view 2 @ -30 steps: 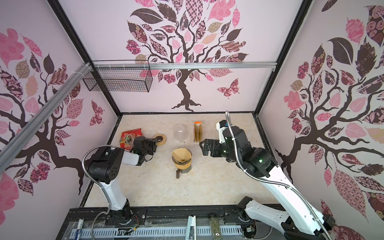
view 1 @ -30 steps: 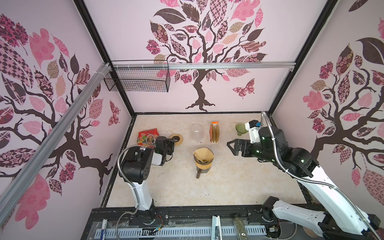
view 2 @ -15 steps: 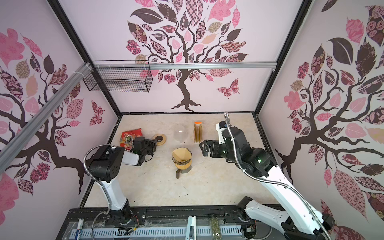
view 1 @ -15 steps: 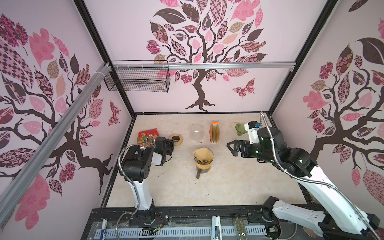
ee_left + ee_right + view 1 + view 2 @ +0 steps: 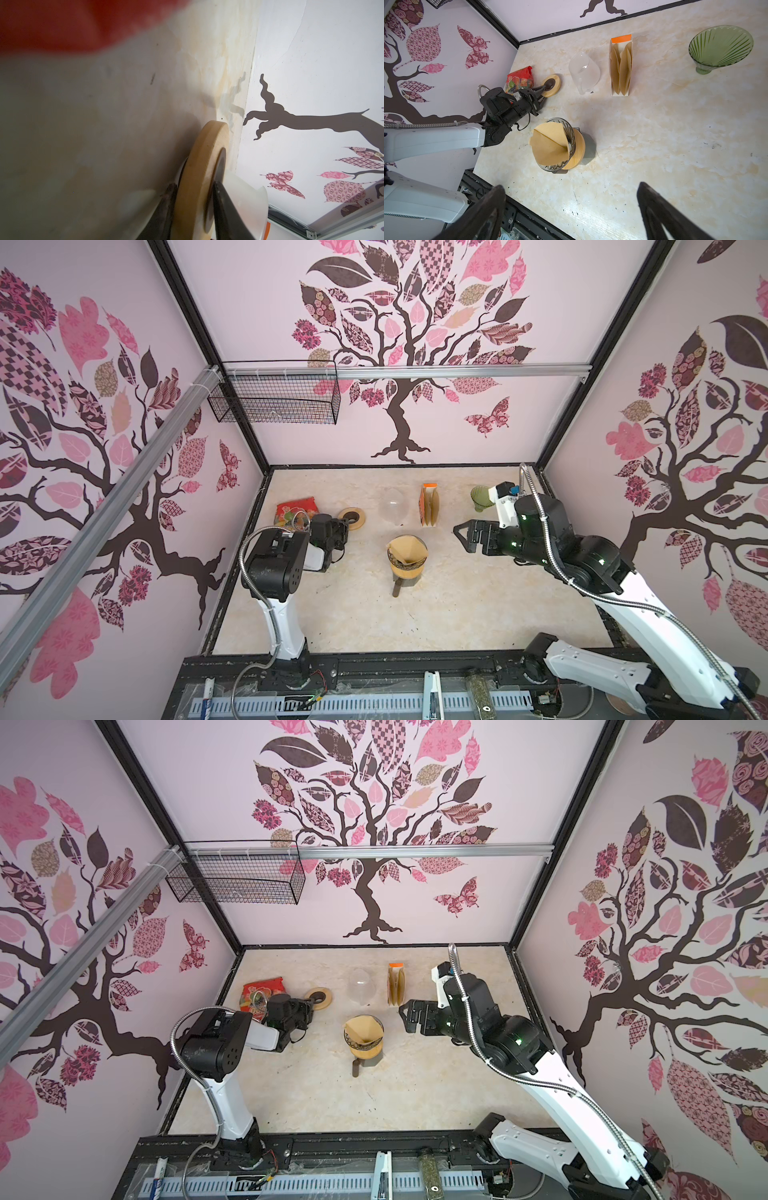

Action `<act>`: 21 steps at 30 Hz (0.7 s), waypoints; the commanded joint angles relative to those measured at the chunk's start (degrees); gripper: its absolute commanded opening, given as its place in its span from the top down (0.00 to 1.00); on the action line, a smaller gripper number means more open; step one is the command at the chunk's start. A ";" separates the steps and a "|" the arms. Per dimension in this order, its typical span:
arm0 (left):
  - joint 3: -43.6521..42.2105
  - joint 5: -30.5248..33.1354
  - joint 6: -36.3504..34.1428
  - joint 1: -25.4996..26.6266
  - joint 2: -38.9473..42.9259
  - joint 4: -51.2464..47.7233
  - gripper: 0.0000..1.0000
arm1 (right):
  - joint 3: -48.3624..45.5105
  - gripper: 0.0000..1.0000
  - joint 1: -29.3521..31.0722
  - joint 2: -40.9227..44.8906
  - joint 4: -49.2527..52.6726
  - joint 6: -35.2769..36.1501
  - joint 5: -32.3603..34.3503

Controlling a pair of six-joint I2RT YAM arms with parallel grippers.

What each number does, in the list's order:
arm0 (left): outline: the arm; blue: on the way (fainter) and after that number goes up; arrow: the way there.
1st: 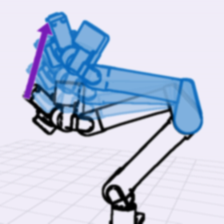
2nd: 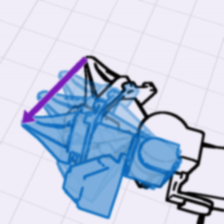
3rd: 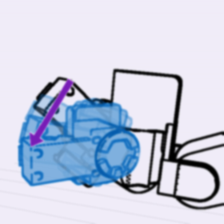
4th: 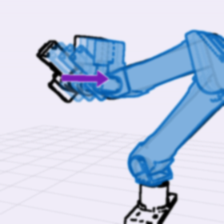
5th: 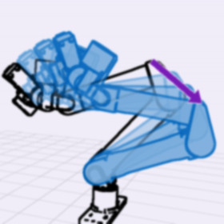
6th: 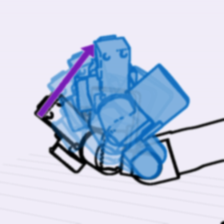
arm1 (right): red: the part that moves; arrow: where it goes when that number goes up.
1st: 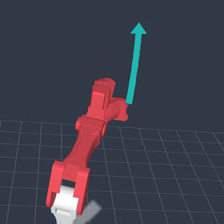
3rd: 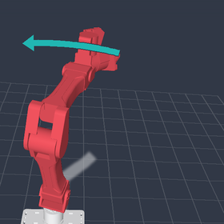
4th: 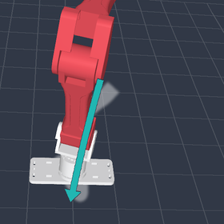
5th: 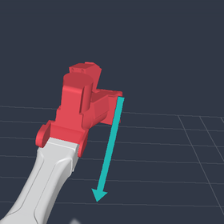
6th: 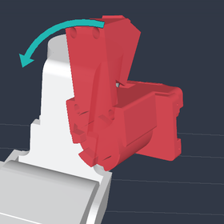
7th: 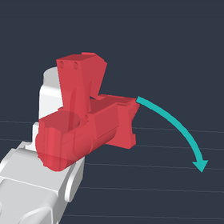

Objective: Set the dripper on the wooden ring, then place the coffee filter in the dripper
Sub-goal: 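Grasp the wooden lid ring with the left gripper and lift it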

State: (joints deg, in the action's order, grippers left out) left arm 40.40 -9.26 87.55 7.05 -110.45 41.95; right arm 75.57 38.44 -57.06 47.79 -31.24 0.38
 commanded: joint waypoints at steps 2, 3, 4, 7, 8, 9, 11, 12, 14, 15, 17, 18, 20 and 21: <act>2.09 -0.32 1.55 -0.53 -0.90 1.64 0.71 | 0.33 0.00 -0.07 -0.70 0.36 0.84 -0.02; 2.07 -0.37 1.64 -0.62 -0.90 1.64 0.72 | 0.37 0.00 -0.03 -0.77 0.23 0.90 -0.07; 2.08 -0.41 1.67 -0.67 -0.88 1.63 0.72 | 0.41 0.00 -0.08 -0.93 0.22 0.92 -0.12; 2.09 -0.50 1.79 -1.00 -0.99 1.64 0.74 | 0.45 0.00 -0.10 -1.13 0.22 0.97 -0.21; 2.22 -0.60 1.93 -1.15 -0.99 1.68 0.75 | 0.47 0.00 -0.08 -1.17 0.27 0.92 -0.21; 2.27 -0.75 2.03 -1.23 -1.03 1.73 0.77 | 0.53 0.00 -0.11 -1.24 0.26 0.92 -0.21; 2.63 -1.19 2.10 -1.37 -1.22 1.74 0.78 | 0.48 0.00 -0.04 -1.29 0.24 0.92 -0.20; 2.83 -1.37 2.14 -1.51 -1.17 1.72 0.79 | 0.45 0.00 -0.11 -1.30 0.28 0.92 -0.21; 3.18 -1.73 2.20 -1.59 -1.06 1.55 0.82 | 0.47 0.00 -0.03 -1.39 0.20 0.84 -0.25; 3.38 -1.90 2.32 -1.62 -1.00 1.62 0.84 | 0.53 0.00 -0.09 -1.47 0.12 0.85 -0.29; 3.62 -2.32 2.40 -1.74 -0.80 1.55 0.87 | 0.47 0.00 -0.04 -1.65 0.00 0.88 -0.38; 3.76 -2.50 2.41 -1.81 -0.57 1.55 0.89 | 0.44 0.00 -0.09 -1.74 -0.06 0.77 -0.46; 4.04 -3.01 3.05 -2.07 -0.17 1.54 0.90 | 0.46 0.00 -0.03 -1.90 -0.02 0.75 -0.47; 4.14 -3.34 3.33 -2.28 0.03 1.91 0.91 | 0.46 0.00 -0.10 -1.96 -0.10 0.75 -0.57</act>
State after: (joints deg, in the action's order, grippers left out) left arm 42.19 -11.38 89.47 5.45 -110.45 42.33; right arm 75.57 38.44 -58.59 47.72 -31.07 0.14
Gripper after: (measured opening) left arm 0.160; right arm 0.998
